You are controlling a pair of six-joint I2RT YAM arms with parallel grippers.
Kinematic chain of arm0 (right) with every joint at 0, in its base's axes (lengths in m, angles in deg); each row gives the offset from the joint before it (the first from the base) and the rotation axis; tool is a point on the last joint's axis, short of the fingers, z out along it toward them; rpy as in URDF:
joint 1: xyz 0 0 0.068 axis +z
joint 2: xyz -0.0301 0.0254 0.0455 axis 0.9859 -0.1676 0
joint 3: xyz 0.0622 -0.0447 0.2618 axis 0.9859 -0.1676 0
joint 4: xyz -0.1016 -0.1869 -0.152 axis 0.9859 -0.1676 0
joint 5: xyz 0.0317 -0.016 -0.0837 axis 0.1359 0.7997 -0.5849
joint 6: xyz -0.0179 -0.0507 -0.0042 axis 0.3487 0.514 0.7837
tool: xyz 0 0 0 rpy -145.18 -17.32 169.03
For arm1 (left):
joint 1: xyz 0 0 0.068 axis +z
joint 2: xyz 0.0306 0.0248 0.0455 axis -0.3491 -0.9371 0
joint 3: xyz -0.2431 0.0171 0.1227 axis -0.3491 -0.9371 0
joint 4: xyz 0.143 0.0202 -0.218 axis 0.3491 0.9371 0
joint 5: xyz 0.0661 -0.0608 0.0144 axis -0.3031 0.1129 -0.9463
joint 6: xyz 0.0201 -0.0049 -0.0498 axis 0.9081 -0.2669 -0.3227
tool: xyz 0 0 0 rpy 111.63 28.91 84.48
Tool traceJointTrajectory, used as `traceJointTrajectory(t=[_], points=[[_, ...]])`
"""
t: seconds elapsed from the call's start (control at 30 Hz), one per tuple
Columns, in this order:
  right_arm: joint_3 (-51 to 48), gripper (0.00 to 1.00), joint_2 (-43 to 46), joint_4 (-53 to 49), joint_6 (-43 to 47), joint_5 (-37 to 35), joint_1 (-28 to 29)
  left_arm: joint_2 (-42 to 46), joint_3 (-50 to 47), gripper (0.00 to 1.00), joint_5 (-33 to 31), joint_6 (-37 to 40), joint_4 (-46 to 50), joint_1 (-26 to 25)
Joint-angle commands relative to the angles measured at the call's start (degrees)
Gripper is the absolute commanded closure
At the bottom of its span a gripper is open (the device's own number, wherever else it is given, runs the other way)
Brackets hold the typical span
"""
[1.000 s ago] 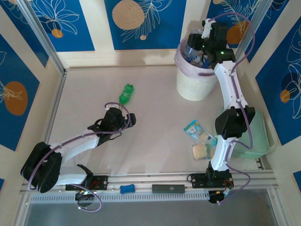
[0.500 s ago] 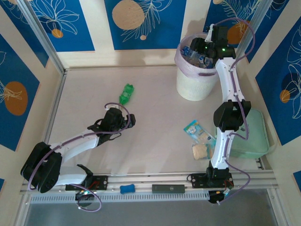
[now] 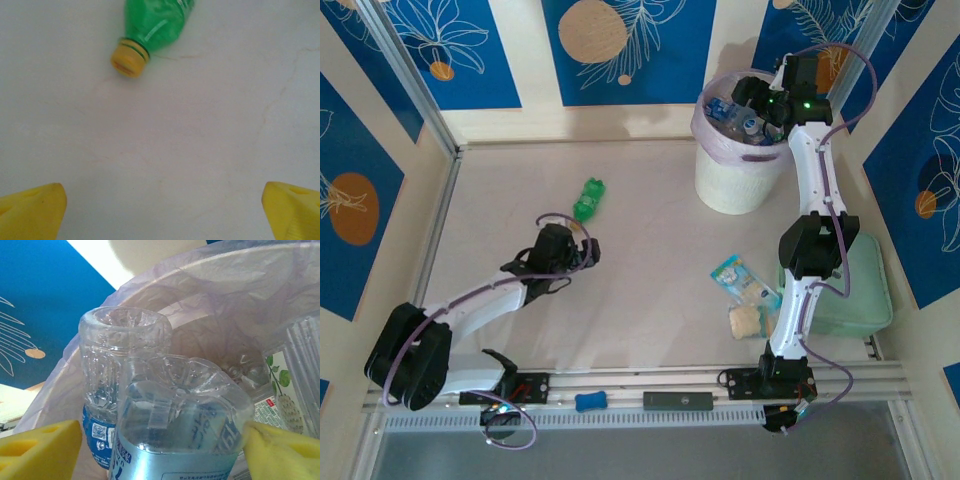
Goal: Put the plastic bottles in the bin
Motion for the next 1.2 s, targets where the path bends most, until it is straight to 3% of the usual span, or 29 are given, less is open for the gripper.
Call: traceJointTrajectory(t=[0.0,0.3,0.4,0.67,0.97,1.17], points=[[-1.8,0.14,6.8,1.6,1.9,-2.4,0.2,2.0,2.9,0.00,1.7,4.0,0.5,4.0],[-25.5,0.04,25.6,13.3,5.3,-4.6,2.6,-4.2,8.7,0.00,9.8,10.7,-1.7,12.4],[-34.9,0.00,31.8,16.7,4.9,-1.7,4.0,-8.2,12.1,0.00,12.3,13.7,-2.1,12.9],[-58.8,0.01,46.0,24.3,1.3,3.2,9.9,-21.7,24.1,0.00,16.5,20.6,1.0,13.7],[-75.7,0.01,55.6,25.5,-3.4,-2.1,18.9,-34.5,35.5,0.00,18.2,25.0,5.9,13.7],[-85.7,0.01,58.7,32.5,-10.7,-2.5,22.1,-39.7,40.4,0.00,18.0,25.9,9.1,13.7]])
